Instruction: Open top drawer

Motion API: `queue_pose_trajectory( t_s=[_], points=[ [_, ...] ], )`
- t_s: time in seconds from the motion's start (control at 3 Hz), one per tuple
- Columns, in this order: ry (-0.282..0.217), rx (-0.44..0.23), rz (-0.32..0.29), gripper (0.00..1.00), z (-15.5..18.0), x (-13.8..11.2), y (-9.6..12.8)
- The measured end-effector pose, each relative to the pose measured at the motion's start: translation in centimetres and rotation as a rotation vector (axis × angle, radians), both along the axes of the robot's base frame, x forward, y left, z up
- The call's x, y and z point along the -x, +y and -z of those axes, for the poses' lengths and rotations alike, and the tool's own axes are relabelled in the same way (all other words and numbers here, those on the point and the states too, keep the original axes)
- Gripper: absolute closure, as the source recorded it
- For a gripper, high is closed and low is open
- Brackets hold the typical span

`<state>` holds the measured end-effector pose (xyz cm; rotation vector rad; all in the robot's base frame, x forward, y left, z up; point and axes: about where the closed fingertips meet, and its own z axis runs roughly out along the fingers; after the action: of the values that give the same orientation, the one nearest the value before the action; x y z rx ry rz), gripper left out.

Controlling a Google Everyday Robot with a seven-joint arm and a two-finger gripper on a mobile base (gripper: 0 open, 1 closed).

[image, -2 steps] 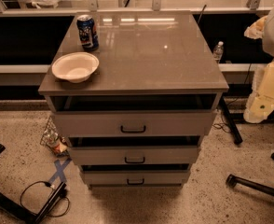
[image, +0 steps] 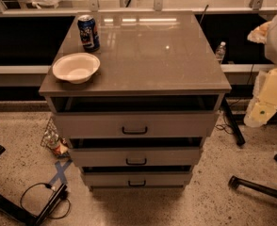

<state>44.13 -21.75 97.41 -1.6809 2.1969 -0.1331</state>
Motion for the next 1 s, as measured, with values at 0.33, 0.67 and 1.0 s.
queue_pose_trajectory(
  t_s=[0.33,0.67,1.0],
  points=[
    [-0.056,-0.058,0.011,0.0,3.5,-0.3,-0.4],
    [-0.106,-0.128,-0.002,0.0,6.5,-0.7,-0.2],
    [-0.159,-0.21,-0.031,0.0,9.2,-1.7,0.4]
  ],
)
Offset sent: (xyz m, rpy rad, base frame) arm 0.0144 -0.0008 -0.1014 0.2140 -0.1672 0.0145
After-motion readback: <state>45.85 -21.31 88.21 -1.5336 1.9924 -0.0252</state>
